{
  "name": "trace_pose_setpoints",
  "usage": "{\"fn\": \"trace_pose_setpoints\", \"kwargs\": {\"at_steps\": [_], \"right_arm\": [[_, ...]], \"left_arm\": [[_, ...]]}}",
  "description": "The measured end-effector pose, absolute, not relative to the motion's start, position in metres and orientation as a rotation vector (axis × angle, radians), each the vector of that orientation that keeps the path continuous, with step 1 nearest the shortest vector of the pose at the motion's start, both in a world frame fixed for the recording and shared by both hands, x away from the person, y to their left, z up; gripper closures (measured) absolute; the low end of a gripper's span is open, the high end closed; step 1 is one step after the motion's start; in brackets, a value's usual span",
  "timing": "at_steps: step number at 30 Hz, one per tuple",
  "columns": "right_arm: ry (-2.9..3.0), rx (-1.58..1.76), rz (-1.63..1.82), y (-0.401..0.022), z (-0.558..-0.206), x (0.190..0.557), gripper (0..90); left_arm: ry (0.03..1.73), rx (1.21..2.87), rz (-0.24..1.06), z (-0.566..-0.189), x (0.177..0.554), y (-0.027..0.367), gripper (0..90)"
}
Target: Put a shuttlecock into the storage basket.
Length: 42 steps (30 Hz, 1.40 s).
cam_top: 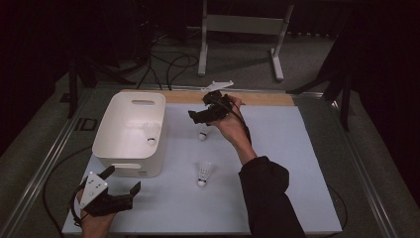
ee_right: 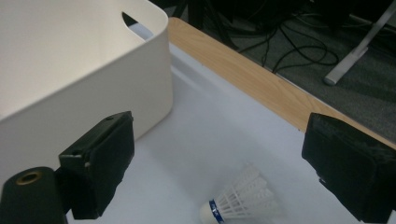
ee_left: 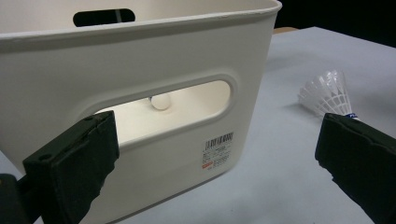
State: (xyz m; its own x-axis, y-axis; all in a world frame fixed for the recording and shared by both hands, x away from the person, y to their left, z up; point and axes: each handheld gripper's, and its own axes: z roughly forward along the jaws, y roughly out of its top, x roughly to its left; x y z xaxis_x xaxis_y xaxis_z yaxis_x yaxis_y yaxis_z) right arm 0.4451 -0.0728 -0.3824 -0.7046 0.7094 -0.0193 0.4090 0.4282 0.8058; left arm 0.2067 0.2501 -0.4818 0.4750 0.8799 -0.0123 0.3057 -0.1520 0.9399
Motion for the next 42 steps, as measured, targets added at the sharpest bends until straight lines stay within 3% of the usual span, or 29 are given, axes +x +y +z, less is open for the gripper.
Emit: {"fn": "trace_pose_setpoints", "kwargs": {"at_steps": [42], "right_arm": [[2.325, 1.08, 1.109, -0.09, -0.423, 0.465, 9.9]], "left_arm": [[1.024, 1.697, 0.7, -0.482, 0.207, 0.25, 0.2]]}}
